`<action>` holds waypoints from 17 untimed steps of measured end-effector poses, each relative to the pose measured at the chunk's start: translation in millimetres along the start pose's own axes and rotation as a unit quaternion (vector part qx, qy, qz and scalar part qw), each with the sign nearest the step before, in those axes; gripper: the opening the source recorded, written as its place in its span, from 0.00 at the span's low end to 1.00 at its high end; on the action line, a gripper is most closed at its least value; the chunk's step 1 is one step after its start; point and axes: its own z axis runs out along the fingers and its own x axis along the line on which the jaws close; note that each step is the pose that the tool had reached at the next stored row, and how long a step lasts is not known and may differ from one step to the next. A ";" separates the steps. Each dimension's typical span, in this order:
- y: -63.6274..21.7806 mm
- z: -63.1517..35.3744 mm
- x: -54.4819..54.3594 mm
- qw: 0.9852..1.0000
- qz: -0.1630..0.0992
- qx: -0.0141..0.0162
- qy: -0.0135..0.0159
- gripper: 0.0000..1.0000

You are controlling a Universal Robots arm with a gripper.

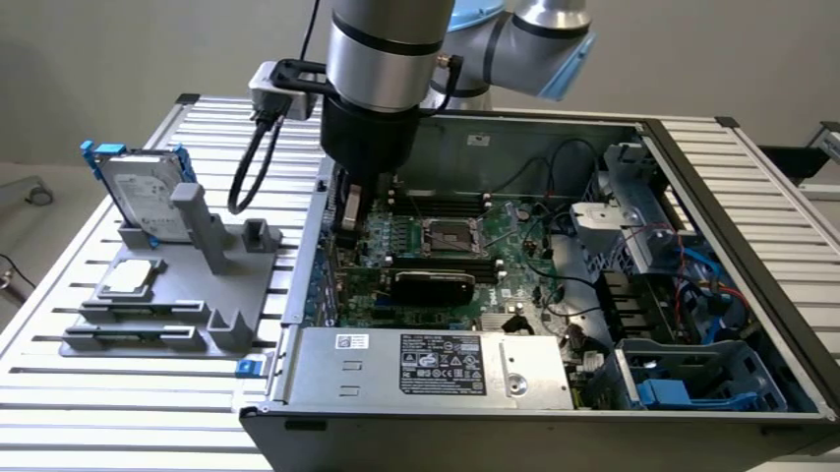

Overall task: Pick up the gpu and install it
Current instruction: 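Press down on the gpu until it lock into place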

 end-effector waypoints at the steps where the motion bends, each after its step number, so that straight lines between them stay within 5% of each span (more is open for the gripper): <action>1: -2.1 -0.4 -0.1 1.000 0.000 0.000 0.000 0.11; 7: -16.6 -3.4 -0.8 1.000 0.000 0.003 0.000 0.11; 11: -25.9 -5.2 -1.2 1.000 0.000 0.011 -0.001 0.11; 17: -39.8 -8.0 -1.9 1.000 0.000 0.029 -0.001 0.11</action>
